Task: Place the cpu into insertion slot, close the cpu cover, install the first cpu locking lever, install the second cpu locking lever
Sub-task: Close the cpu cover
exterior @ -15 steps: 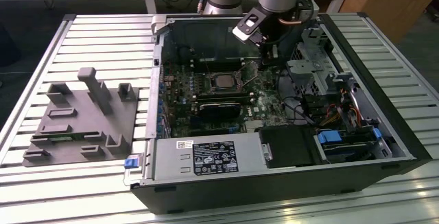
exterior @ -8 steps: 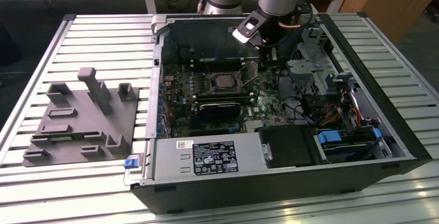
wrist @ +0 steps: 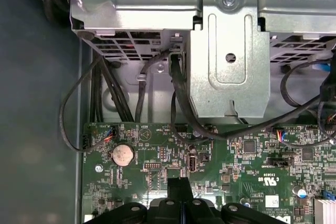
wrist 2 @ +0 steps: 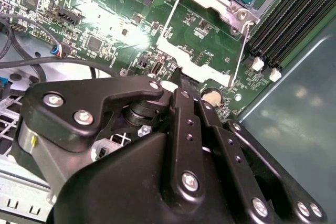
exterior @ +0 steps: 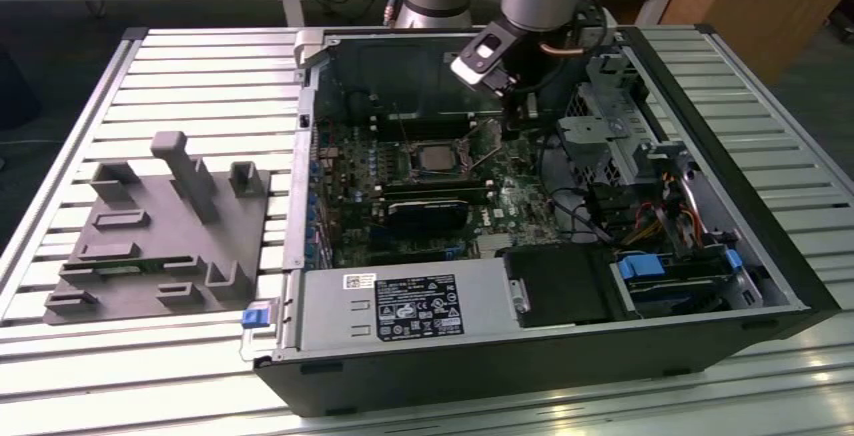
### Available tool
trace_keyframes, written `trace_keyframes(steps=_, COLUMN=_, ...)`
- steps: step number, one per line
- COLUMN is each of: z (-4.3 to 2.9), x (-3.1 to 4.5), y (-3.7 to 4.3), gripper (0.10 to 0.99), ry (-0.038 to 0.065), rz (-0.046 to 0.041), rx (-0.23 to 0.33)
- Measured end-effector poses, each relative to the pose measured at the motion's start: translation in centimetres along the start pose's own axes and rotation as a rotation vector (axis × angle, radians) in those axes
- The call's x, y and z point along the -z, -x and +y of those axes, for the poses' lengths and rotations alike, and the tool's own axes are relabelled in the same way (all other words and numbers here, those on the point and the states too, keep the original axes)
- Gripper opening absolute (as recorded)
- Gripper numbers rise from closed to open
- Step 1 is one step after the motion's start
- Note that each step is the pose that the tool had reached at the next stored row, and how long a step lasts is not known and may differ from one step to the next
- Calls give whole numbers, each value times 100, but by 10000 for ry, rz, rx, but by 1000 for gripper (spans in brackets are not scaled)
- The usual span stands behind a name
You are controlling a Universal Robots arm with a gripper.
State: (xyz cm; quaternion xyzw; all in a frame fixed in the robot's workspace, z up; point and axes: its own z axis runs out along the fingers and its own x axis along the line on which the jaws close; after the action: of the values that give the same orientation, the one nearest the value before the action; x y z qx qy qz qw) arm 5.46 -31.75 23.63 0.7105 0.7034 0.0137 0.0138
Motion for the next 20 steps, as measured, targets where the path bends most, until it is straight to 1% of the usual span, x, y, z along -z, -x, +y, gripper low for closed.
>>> trace_keyframes(steps=10, z=-67, x=2, y=1, gripper=106, ry=0, rz=-1, rx=0)
trace_keyframes(steps=20, z=-158, x=4, y=2, gripper=106, ry=0, rz=-1, rx=1)
